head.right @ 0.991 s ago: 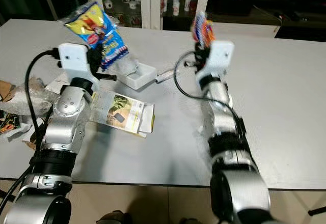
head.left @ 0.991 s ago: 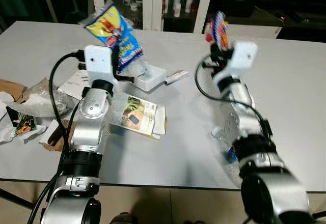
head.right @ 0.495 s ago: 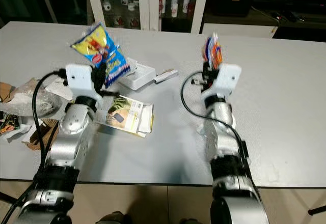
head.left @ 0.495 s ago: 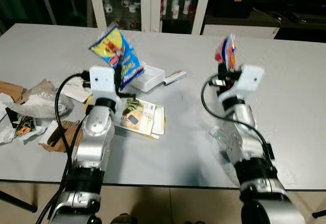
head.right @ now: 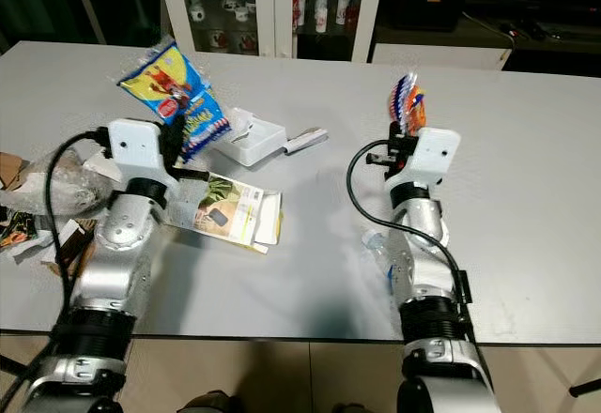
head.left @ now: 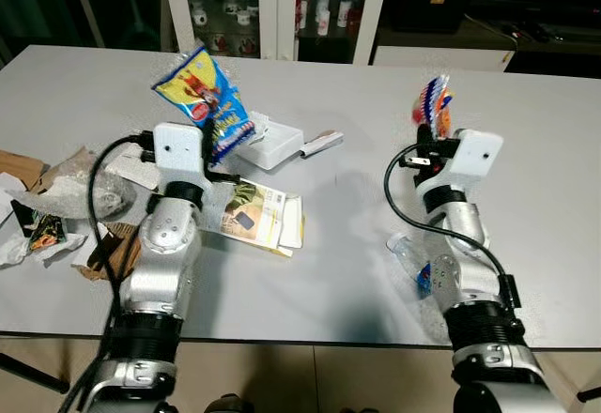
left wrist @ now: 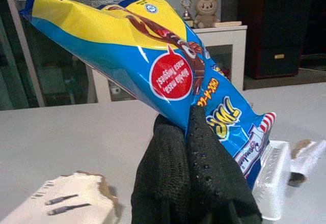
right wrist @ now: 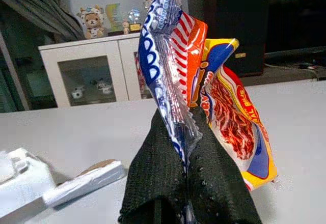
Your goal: Picking trash to rubbish bin
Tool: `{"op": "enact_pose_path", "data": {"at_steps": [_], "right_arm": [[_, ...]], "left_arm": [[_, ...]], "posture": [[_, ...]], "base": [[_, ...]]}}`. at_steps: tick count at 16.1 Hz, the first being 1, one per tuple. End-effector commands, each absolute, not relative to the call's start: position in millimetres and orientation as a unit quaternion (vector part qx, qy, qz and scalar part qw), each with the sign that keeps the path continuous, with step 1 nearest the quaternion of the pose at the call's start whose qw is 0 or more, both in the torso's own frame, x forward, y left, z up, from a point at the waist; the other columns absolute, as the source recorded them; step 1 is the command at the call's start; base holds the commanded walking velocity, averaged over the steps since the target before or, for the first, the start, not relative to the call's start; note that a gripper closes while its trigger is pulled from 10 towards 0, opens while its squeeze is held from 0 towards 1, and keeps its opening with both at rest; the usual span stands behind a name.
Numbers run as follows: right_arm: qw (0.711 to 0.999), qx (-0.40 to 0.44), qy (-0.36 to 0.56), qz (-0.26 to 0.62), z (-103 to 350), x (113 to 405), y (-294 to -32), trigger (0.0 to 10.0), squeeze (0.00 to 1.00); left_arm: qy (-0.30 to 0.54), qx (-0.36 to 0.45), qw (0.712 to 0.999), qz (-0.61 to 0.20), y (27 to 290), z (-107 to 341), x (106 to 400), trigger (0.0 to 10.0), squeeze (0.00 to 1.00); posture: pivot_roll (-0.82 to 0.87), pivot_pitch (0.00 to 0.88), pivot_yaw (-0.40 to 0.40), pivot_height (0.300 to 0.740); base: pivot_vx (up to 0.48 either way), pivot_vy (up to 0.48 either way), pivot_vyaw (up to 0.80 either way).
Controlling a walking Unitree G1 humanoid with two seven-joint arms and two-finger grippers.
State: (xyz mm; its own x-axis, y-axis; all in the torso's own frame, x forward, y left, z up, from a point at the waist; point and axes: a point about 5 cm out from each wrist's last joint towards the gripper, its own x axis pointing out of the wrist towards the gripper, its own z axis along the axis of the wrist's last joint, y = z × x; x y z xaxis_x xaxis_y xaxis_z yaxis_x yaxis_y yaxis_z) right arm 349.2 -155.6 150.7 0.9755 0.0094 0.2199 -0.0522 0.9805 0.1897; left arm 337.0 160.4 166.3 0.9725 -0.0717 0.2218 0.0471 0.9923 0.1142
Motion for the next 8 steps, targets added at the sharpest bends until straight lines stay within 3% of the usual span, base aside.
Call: {"op": "enact_pose_path", "data": {"at_steps": [1,8], "right_arm": [[0.989,0.097,-0.112,0.016,152.8,347.9,-152.8,10.0,0.00],[0.990,0.103,-0.094,0.021,147.7,346.7,-145.7,10.0,0.00]], "left_arm": [[-0.125,0.055,0.990,-0.043,154.1,169.6,335.3,10.0,0.00],[-0.124,0.050,0.990,-0.045,154.4,168.4,332.1,10.0,0.00]], "posture": [[0.04,0.000,-0.010,0.740],[0.06,0.000,-0.013,0.740]], "base": [[0.000,0.000,0.00],[0.000,0.000,0.00]]}}
